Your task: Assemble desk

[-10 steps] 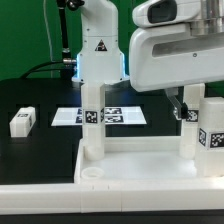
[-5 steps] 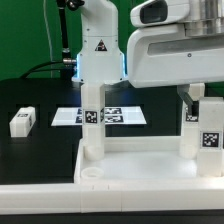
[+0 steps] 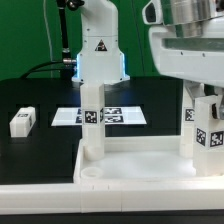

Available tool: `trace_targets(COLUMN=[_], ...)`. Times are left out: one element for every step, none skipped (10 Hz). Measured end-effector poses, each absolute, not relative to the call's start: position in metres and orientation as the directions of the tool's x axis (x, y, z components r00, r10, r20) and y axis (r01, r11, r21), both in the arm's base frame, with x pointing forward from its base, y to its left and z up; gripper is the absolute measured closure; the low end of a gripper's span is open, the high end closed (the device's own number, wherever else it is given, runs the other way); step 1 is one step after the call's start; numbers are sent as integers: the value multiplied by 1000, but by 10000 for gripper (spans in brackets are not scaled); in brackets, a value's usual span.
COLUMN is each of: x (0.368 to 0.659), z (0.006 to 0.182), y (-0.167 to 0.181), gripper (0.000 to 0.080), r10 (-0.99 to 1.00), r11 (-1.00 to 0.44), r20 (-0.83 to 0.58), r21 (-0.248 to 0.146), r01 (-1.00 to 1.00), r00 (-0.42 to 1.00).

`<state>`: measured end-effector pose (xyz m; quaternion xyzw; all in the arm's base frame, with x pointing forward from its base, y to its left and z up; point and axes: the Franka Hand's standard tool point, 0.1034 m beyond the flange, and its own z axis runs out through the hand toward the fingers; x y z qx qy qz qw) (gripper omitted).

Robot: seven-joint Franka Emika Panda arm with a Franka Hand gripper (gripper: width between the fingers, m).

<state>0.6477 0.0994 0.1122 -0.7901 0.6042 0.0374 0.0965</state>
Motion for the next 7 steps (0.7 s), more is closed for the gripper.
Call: trace_targets(x=[649, 649, 649, 650, 650, 651, 652], z=[111, 111, 110, 111, 111, 111, 111], y=[101, 101, 101, 102, 102, 99, 91], gripper=[507, 507, 507, 507, 507, 507, 507], r10=[-975, -974, -972, -959, -955, -935, -904], r11=[-4, 27, 73, 176, 197, 277, 371], r20=[-221, -225, -228, -233, -234, -236, -233], r21=[-76, -70, -59, -40, -36, -25, -10], r01=[-997, -997, -996, -984, -980, -960, -929], r00=[21, -11, -58, -162, -184, -264, -358])
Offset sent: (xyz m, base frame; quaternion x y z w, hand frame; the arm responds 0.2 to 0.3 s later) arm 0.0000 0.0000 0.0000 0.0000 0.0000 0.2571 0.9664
